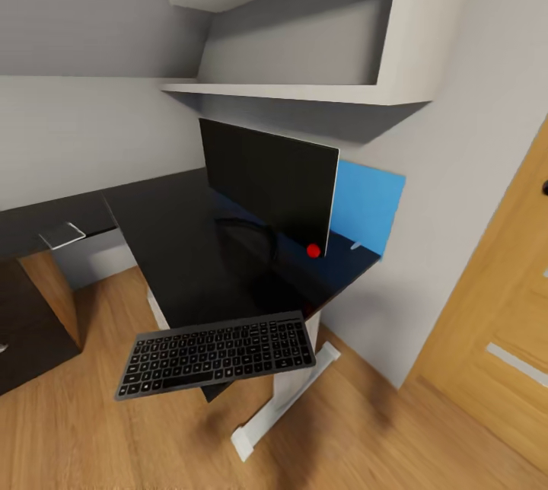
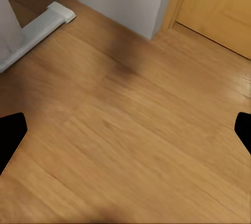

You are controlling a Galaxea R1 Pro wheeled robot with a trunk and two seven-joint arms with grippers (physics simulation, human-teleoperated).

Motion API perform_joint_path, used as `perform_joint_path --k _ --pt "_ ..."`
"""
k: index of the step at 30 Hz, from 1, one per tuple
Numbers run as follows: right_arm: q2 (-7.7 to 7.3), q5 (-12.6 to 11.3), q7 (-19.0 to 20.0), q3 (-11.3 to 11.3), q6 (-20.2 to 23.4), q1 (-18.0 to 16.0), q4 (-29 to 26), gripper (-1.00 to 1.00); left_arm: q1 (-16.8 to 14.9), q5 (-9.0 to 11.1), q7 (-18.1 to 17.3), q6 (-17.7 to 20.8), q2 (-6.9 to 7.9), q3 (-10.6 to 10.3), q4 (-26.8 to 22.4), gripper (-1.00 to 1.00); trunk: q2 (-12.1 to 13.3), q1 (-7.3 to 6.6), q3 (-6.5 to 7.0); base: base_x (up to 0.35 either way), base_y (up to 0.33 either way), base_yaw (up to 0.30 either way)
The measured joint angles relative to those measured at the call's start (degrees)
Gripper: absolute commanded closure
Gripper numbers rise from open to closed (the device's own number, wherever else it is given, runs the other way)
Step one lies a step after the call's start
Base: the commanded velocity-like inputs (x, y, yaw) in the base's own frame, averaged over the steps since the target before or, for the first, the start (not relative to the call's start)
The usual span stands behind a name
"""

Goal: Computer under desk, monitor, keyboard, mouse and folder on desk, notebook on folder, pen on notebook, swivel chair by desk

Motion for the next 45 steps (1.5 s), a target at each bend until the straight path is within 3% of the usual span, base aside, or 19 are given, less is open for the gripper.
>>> perform_joint_path --k 12,29,32,34,38,42,45 --pt "0.00 0.09 -0.03 0.09 -0.02 0.00 0.05 -1.00 0.00 0.01 0.08 0.10 0.06 -0.18 -0.01 -1.00 0.00 0.01 0.00 0.065 -0.229 0.276" --pt "0.03 0.09 -0.01 0.09 -0.01 0.00 0.03 -1.00 0.00 0.46 0.27 0.09 0.13 1.40 -1.68 -1.00 0.00 0.03 0.00 -0.306 -0.079 0.278" --pt "0.07 0.09 -0.02 0.09 -0.01 0.00 0.06 -1.00 0.00 2.06 0.27 0.23 0.08 1.43 -2.17 -1.00 0.00 0.03 0.00 -0.283 -0.177 0.282" --pt "0.09 0.09 -0.02 0.09 -0.01 0.00 0.06 -1.00 0.00 5.50 0.27 0.54 0.03 1.52 -3.31 -1.00 0.00 0.03 0.00 -0.214 -0.236 0.282" --pt "0.12 0.12 -0.03 0.10 -0.02 0.00 0.09 -1.00 0.00 9.34 0.28 0.64 0.36 1.61 -3.77 -1.00 0.00 0.01 0.00 -0.079 -0.295 0.282" --pt "0.38 0.19 -0.04 0.18 -0.02 0.00 0.10 -1.00 0.00 12.47 0.27 0.66 0.94 1.66 -4.32 -1.00 0.00 0.00 -0.06 -0.019 -0.326 0.282" --pt "0.58 0.19 -0.03 0.18 -0.02 0.00 0.10 -1.00 0.00 13.47 0.27 0.62 1.11 1.71 -4.56 -1.00 0.00 0.01 -0.15 -0.114 -0.294 0.281"
